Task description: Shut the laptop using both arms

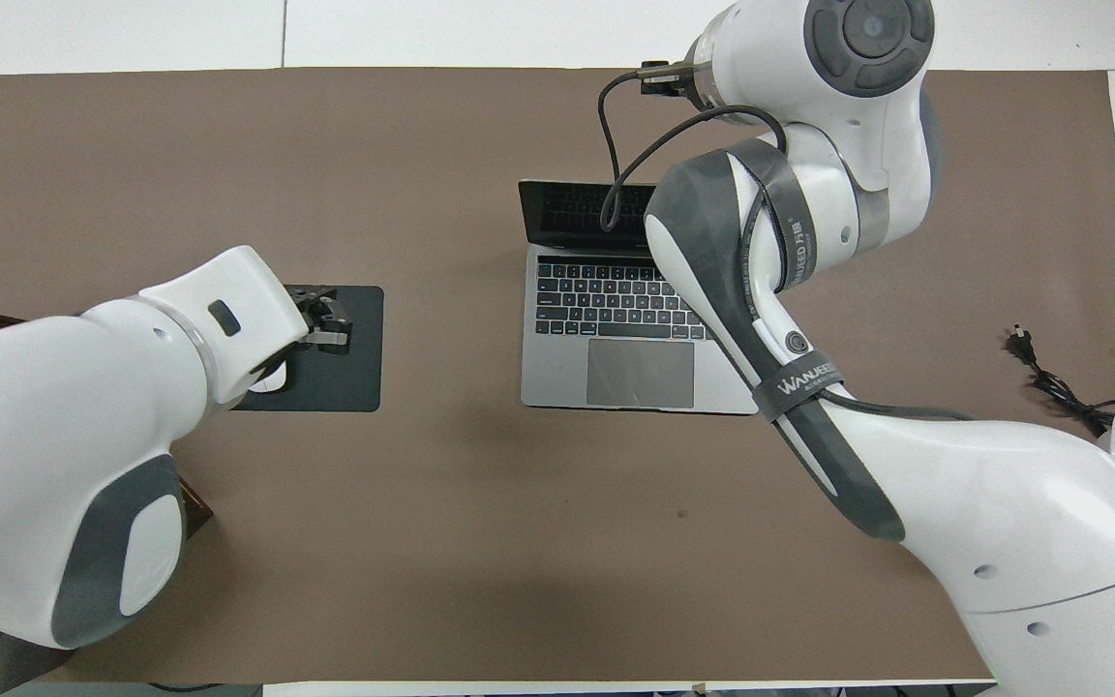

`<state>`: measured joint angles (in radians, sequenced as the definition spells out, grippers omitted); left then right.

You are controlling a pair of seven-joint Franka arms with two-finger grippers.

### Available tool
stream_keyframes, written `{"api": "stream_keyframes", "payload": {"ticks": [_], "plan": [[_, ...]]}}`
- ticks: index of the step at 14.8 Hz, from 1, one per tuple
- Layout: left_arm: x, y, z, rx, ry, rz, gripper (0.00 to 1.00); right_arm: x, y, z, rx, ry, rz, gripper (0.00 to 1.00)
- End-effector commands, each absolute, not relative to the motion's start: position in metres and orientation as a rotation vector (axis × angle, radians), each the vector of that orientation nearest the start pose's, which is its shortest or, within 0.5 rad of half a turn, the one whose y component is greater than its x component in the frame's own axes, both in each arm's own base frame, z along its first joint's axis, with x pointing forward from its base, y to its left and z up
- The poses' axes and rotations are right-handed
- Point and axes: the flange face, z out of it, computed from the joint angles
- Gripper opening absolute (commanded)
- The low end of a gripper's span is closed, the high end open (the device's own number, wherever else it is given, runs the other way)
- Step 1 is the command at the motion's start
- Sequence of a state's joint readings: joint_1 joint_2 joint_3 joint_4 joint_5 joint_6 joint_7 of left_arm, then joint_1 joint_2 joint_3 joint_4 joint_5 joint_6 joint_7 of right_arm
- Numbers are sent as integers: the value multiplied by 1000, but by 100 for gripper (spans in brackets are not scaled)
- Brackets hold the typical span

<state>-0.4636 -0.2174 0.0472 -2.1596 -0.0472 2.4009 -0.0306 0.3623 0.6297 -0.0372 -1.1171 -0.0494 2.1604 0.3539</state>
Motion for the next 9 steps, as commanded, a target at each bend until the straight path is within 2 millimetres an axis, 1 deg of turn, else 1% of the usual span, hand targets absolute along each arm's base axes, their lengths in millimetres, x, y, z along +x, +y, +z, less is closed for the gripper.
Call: {"api": "stream_keyframes", "payload": {"ticks": [1, 3, 6, 7, 9], "plan": [[460, -227, 527, -3162, 631, -821, 0, 719, 250, 472, -3022, 28, -545, 0], [449, -243, 515, -3154, 688, -861, 0, 712, 247, 466, -3036, 30, -508, 0], [435, -265, 496, -3141, 762, -927, 0, 704, 243, 453, -2991, 92, -404, 0], [431, -274, 489, -3135, 792, -950, 0, 701, 241, 452, -2985, 106, -370, 0], [424, -290, 468, -3126, 842, -963, 0, 698, 239, 451, -2994, 108, -332, 0]]}}
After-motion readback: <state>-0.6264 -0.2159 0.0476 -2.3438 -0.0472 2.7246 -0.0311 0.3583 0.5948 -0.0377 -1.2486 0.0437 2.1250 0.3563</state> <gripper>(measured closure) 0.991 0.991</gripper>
